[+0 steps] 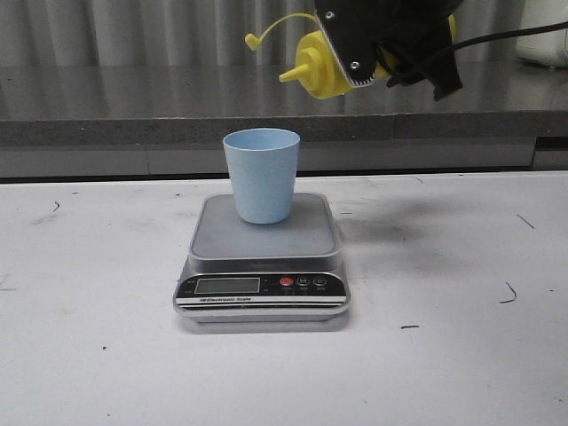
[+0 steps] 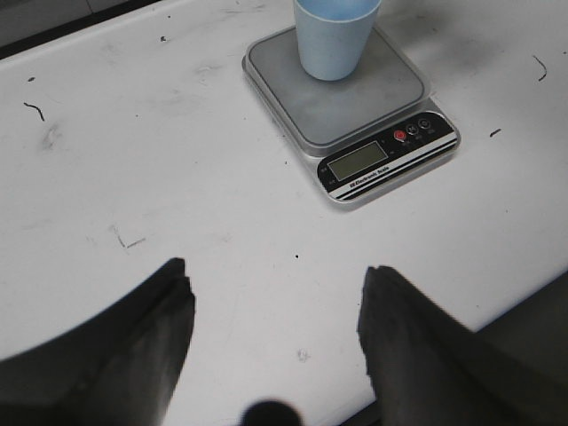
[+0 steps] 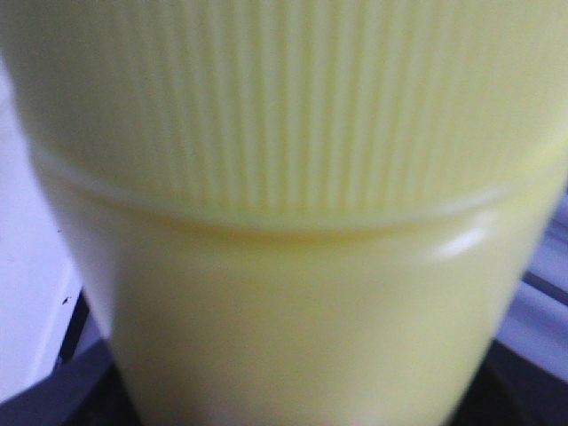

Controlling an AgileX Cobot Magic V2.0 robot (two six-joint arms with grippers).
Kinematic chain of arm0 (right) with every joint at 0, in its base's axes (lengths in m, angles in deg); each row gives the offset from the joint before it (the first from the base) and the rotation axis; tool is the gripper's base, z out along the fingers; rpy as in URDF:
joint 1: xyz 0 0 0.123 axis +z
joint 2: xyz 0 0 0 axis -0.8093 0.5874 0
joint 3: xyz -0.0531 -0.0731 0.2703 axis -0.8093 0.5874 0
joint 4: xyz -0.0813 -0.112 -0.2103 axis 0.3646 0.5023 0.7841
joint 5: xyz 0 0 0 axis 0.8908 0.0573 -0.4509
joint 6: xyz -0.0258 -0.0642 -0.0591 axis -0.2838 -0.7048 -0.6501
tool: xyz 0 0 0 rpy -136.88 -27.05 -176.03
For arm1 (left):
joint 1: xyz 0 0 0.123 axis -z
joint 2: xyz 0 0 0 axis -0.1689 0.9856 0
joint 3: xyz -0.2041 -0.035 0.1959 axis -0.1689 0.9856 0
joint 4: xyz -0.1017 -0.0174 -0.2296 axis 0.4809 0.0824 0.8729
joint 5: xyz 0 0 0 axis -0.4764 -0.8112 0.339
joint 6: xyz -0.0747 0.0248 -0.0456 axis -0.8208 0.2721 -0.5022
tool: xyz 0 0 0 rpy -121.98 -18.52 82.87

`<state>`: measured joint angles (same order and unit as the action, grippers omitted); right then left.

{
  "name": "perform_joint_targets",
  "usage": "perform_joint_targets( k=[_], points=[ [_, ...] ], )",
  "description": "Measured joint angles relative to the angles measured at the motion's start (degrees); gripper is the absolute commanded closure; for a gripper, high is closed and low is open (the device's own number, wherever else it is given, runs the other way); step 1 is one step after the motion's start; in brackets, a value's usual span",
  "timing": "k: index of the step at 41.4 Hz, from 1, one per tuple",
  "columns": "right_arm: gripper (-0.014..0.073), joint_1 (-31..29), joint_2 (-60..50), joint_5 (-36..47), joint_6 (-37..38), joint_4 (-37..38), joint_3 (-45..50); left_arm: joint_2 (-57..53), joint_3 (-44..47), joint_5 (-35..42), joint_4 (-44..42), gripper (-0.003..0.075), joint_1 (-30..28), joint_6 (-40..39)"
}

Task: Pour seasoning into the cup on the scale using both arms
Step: 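Turn the bottle upright and lower it back onto the table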

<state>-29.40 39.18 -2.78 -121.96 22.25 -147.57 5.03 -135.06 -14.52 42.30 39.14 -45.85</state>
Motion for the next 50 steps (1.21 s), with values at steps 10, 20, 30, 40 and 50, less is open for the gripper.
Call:
perform_joint_targets(
  k=[10, 20, 30, 40, 50],
  points=[
    [0.0201, 0.0, 0.0, 0.0, 7.1, 0.0, 0.0, 0.0, 0.0, 0.0, 0.0, 0.0312, 0.0, 0.0],
    [0.0201, 0.0, 0.0, -0.8, 30.3, -0.6, 0.0, 0.0, 0.0, 0.0, 0.0, 0.0312, 0.0, 0.0],
    [0.0201, 0.0, 0.0, -5.8, 59.9, -1.7, 0.0, 0.0, 0.0, 0.0, 0.0, 0.0312, 0.0, 0.0],
    [0.0201, 0.0, -2.6, -10.4, 72.1, -7.6, 0.6, 0.0, 0.0, 0.0, 0.0, 0.0312, 0.0, 0.0],
    [0.0201, -4.4, -13.1, -3.9, 72.8, -15.2, 12.0, 0.0, 0.0, 0.0, 0.0, 0.0312, 0.0, 0.0]
  ],
)
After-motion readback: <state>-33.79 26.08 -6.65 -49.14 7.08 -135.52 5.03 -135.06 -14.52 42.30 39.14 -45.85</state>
